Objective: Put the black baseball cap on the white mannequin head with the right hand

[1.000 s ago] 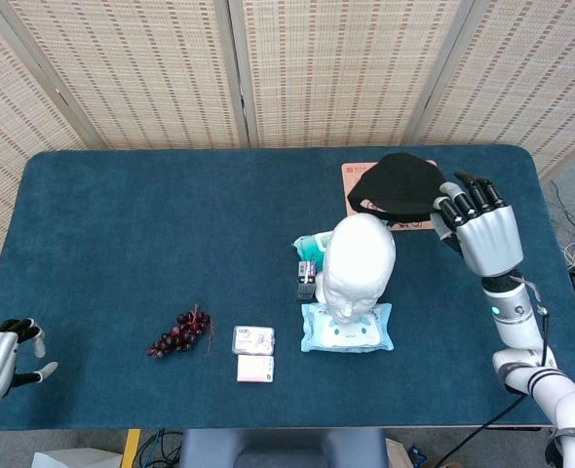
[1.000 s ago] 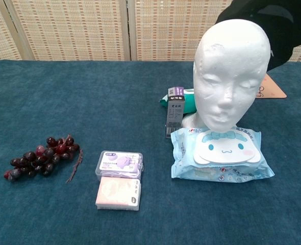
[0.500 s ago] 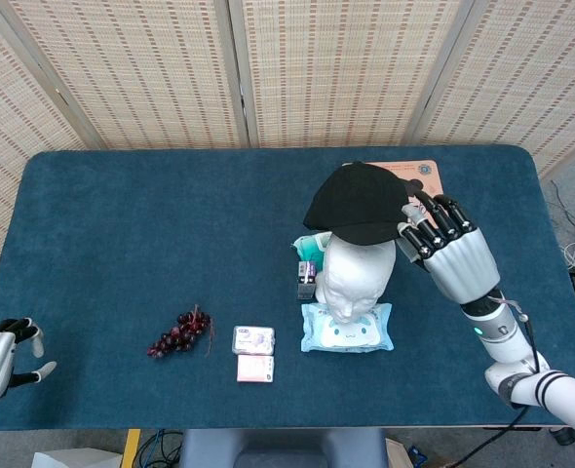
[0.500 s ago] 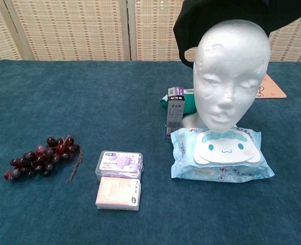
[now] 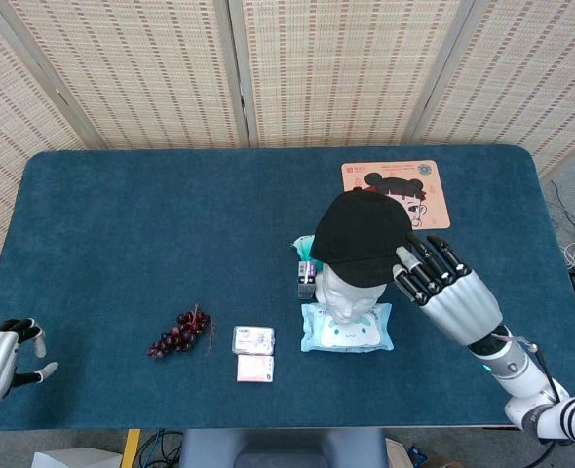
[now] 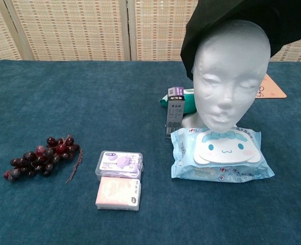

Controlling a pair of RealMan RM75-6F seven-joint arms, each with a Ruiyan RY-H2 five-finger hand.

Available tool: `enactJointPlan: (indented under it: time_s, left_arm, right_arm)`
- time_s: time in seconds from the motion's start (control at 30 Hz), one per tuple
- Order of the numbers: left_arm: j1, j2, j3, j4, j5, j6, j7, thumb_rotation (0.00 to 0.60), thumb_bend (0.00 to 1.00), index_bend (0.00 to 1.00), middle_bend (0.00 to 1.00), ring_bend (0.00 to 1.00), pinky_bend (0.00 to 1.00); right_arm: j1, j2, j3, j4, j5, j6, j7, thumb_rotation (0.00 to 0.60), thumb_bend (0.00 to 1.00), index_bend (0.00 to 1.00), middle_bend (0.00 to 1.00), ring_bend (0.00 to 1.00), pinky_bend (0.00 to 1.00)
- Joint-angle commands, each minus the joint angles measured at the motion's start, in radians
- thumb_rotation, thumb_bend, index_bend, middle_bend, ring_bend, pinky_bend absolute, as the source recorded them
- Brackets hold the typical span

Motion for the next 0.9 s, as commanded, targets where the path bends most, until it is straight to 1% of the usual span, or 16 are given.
enactJointPlan:
  time_s: [0.03,0.33,0.47,0.6,0.9]
  left_arm:
    - [0.000,0.000,0.001,0.000,0.000,0.000,-0.001,0.600,0.01,0.67,0.48,0.36,0.52]
    - [-0.002,0.001,-0.001,-0.003,-0.004,-0.005,0.002,0.600,0.01,0.67,0.48,0.36,0.52]
    - [-0.003,0.002,-0.001,-0.005,-0.005,-0.006,0.004,0.600,0.01,0.67,0.48,0.36,0.52]
    - [-0.002,0.002,-0.001,-0.004,-0.006,-0.005,0.002,0.600,0.01,0.67,0.48,0.36,0.52]
    - [-0.002,0.003,-0.001,-0.002,-0.005,-0.005,0.000,0.600,0.01,0.67,0.48,0.36,0.52]
  right_arm:
    - [-0.019,0.011,-0.018,-0.044,-0.048,-0.008,-0.045,0.600,0.45,0.60,0.47,0.30,0.38]
    - [-0.058,0.013,-0.054,-0.102,-0.171,-0.046,-0.156,0.600,0.45,0.62,0.48,0.31,0.39]
    - [-0.078,0.006,-0.071,-0.116,-0.204,-0.071,-0.184,0.600,0.45,0.62,0.49,0.32,0.39]
    - [-0.096,-0.007,-0.073,-0.109,-0.215,-0.085,-0.200,0.600,0.45,0.62,0.49,0.32,0.39]
    - [-0.136,-0.052,-0.085,-0.063,-0.230,-0.094,-0.180,0.600,0.45,0.62,0.50,0.33,0.39]
